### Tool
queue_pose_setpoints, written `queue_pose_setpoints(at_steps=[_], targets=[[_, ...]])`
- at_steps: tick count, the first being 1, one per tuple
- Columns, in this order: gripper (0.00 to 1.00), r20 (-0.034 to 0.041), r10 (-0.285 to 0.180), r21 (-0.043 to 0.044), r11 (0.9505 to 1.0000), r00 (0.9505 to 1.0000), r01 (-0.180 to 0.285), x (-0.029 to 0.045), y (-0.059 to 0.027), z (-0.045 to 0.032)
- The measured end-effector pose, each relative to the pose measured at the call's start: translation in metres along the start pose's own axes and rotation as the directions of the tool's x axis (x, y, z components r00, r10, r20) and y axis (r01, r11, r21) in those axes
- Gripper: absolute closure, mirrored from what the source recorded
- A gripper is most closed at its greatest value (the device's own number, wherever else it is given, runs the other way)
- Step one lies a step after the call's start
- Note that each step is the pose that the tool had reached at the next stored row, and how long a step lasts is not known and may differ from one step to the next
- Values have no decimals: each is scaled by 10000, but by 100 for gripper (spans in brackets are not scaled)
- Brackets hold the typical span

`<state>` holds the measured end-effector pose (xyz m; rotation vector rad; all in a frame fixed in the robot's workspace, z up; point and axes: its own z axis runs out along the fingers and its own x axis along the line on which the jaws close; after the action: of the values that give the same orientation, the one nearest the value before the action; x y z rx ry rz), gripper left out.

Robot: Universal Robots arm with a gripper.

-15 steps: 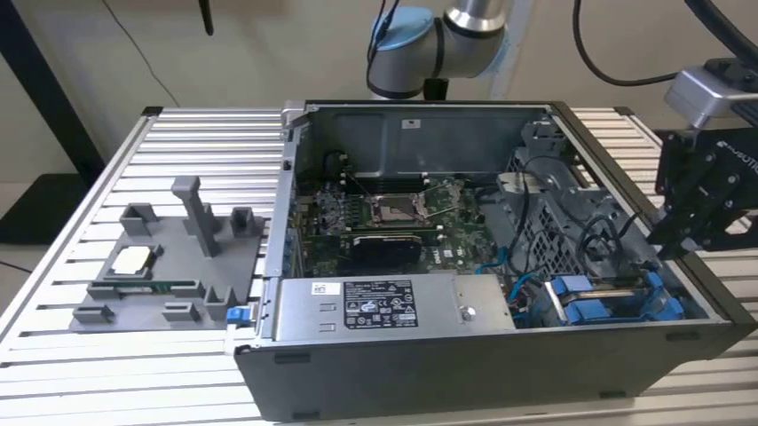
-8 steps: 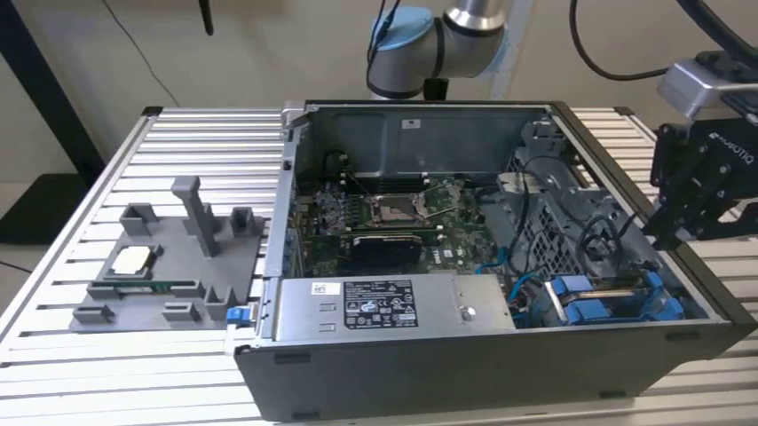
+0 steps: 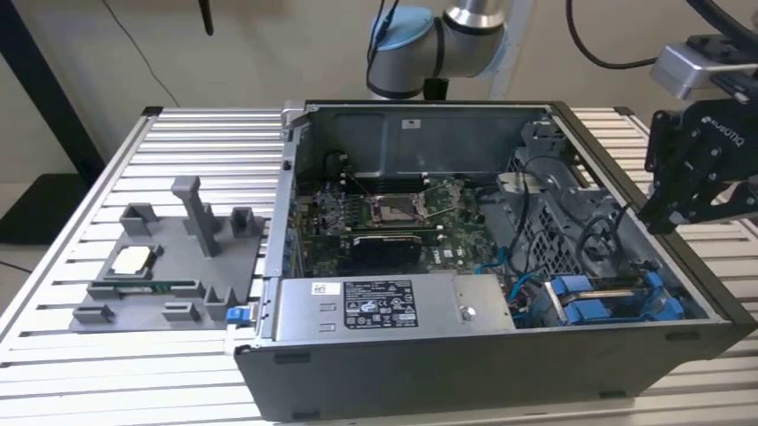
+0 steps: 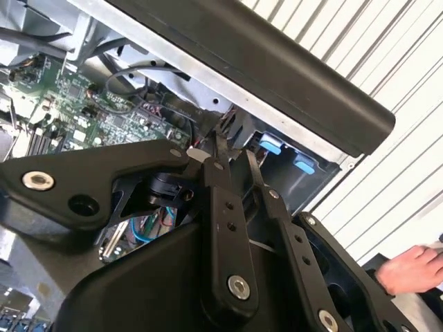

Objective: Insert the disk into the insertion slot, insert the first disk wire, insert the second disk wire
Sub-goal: 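Insert the second disk wire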

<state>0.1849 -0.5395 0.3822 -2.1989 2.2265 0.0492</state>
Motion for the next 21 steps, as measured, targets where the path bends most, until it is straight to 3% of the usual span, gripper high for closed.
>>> queue_pose_setpoints(at_steps=[4, 10, 21], targets=[[73, 0, 0, -22, 10000, 10000, 0, -10, -3, -73], [73, 3, -1, -23, 10000, 10000, 1, -64, -17, -70], [73, 13, 0, -39, 10000, 10000, 0, -41, -87, -19]])
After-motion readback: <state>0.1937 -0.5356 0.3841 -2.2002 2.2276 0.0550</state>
